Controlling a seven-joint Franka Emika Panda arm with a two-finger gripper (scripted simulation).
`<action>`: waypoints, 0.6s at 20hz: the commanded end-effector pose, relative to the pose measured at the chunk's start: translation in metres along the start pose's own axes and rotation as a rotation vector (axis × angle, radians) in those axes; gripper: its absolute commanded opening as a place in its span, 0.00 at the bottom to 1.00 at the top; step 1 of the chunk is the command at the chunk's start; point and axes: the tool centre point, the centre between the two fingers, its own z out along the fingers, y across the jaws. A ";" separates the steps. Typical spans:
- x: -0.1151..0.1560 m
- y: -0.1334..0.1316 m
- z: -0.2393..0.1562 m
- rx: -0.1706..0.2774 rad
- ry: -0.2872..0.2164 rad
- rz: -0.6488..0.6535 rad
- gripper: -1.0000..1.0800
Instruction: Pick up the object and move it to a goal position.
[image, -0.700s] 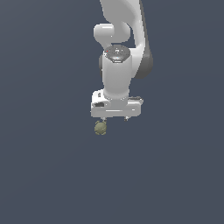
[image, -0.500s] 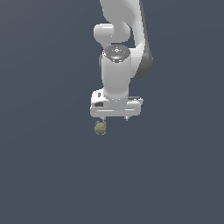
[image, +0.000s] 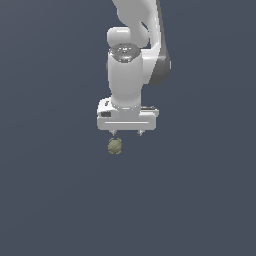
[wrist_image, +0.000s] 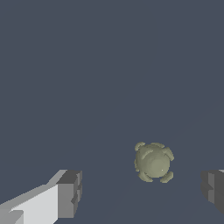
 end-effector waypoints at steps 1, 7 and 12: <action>0.000 -0.001 0.000 0.000 -0.001 -0.001 0.96; -0.005 0.007 0.014 -0.001 -0.007 0.005 0.96; -0.016 0.025 0.046 -0.004 -0.021 0.016 0.96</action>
